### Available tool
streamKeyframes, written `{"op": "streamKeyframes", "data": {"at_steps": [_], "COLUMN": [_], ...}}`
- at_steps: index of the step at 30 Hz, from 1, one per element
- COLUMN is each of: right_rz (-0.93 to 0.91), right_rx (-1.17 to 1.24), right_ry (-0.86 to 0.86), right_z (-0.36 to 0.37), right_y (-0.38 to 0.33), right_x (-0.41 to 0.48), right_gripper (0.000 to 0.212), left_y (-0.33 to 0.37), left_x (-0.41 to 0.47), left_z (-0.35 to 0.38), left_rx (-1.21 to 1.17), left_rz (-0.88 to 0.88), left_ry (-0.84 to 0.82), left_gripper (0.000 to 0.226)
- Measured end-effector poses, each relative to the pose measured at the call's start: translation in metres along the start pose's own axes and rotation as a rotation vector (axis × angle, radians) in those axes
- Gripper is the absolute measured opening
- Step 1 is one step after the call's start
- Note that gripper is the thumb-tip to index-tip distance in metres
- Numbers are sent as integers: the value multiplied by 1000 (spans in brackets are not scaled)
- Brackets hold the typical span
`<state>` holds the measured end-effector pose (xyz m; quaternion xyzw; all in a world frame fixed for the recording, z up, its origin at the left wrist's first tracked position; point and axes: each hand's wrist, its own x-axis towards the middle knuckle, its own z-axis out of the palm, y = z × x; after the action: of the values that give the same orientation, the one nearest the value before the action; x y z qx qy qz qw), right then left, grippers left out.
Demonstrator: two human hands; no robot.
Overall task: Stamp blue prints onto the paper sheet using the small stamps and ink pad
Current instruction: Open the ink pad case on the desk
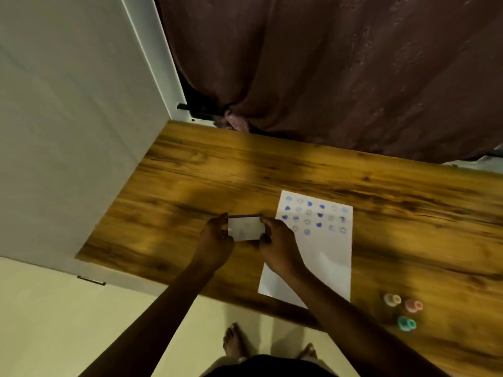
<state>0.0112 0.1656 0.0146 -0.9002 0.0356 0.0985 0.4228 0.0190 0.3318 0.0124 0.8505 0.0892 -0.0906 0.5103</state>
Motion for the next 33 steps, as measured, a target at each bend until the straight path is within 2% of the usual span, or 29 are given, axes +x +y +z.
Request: {"op": "streamKeyframes", "data": {"at_steps": [4,12,21,26,33], "right_rz": [11,67,-40,-115,-258], "right_rx": [-43,-140,-339,-429,-571], "right_ry": [-20,-72,-78,-154,-228], "right_z": [22,42,39,27,15], "right_y": [-6,1,16,22,21], "right_x": [-4,-3,4,12,20], "right_gripper": [54,60,56,52,51], "left_y": [-23,-44,-56,-59,-59], "left_x": [-2,-3,4,10,11], "left_z": [-11,-13,-23,-32,-35], "left_rx": [58,107,254,321,400], "left_rz": [-18,74,103,169,231], "left_ry": [-7,-56,-118,-160,-183], "left_gripper": [50,43,50,49,61]}}
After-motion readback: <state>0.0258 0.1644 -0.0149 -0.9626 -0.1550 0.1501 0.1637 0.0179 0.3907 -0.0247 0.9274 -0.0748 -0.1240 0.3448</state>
